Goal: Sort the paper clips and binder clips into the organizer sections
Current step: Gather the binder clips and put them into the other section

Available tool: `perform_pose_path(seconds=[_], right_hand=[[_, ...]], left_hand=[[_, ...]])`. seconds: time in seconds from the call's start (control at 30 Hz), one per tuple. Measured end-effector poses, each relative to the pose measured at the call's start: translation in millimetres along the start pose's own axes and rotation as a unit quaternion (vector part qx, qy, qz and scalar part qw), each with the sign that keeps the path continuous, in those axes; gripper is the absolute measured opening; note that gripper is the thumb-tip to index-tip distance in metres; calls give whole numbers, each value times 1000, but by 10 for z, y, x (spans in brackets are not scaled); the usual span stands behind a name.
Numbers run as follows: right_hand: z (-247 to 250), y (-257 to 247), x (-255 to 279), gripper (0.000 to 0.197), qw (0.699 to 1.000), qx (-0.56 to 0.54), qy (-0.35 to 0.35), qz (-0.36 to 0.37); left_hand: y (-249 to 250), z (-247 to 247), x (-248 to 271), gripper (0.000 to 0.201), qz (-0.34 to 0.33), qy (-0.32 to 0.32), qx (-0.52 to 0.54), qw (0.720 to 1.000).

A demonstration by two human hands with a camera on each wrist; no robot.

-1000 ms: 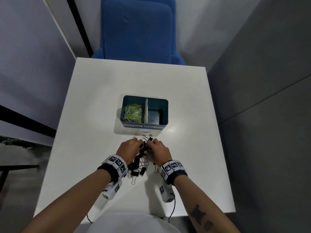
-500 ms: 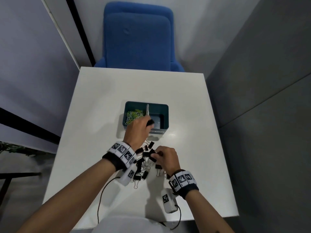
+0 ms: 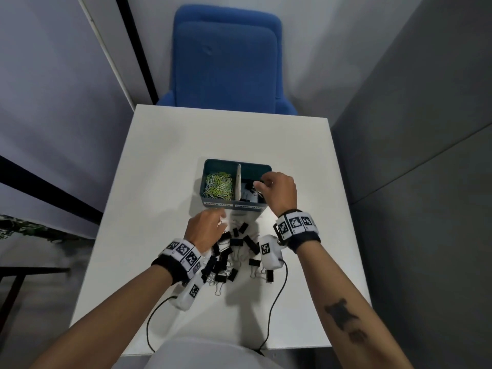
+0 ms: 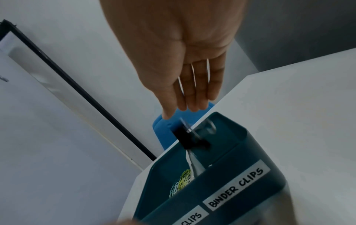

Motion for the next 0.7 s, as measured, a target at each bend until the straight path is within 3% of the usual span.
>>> perform_pose_path(seconds=[0.1,0.17,0.23,0.3,0.37,0.43,0.57,0.7], right_hand=[[13,75,172,21,1000,4,22,2],[-53,184,422,18,999,27,-2,26],[-212,372,704,27,991,90,-82,57],[-424,636,969,54,972,130,-190,44],[-607,841,1175,82,951,145,-273,15],[-741,921,1305,93,940,156,-303,11],[-942,820,1389,95,941,173,-286,55],[-1062,645,1420,77,948,174,-258,66]], left_hand=[[-301,-261,265,48,10,-126,-73,989],[-456,-414,436,77,11,-201,-94,975],[-538,-529,558,103,17,-247,-95,964],[-559,-614,625,115,18,-259,-90,961],[-540,-683,655,120,16,-256,-79,963],[-512,-748,659,121,8,-251,-80,965],[-431,-843,589,118,-17,-234,-102,967],[-310,-860,470,102,-31,-213,-115,970]])
Point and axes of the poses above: each hand's wrist, its own x-axis away from the middle knuckle, its own z-axis out of the back of the hand, y = z × x, the point moved 4 cm from there along -x, towards the middle knuckle, and after that the axes turned 10 degrees about y, right-handed, at the moved point
